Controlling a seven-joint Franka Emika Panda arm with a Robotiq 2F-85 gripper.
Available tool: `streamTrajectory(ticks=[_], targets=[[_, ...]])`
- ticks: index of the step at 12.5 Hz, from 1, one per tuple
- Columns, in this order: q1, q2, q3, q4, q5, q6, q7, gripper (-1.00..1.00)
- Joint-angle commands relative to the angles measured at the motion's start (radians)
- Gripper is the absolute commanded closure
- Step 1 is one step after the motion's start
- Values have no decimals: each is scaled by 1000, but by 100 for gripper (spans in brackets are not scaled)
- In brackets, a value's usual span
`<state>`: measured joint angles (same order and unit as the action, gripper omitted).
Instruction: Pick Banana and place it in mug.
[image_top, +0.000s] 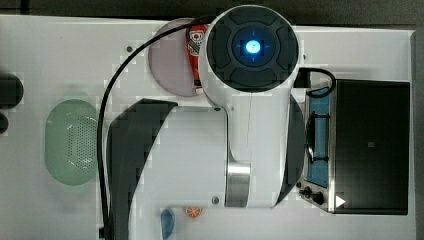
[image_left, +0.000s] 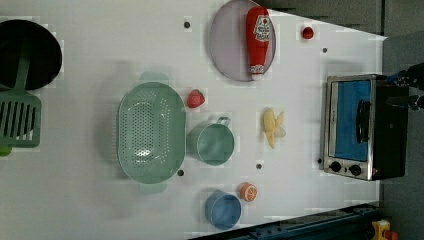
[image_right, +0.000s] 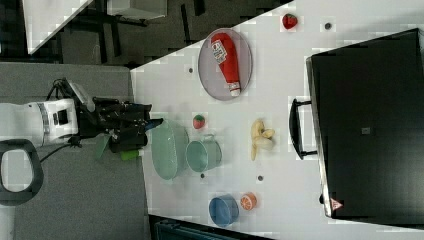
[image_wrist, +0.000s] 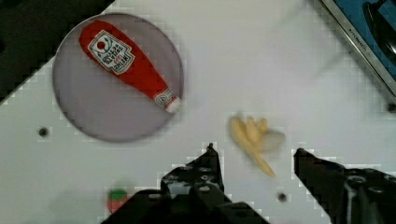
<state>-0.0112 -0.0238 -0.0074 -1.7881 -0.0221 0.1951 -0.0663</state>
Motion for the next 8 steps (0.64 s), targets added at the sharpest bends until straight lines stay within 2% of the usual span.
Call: streamTrajectory(ticks=[1, 3, 5, 8], targets=[[-13, -296, -27, -188, 2, -114, 37, -59], [-13, -292, -26, -215, 2, -104, 32, -100], [-12, -274, -24, -281, 2, -64, -22, -100], [-12, -217, -25, -405, 2, 111, -222, -100]])
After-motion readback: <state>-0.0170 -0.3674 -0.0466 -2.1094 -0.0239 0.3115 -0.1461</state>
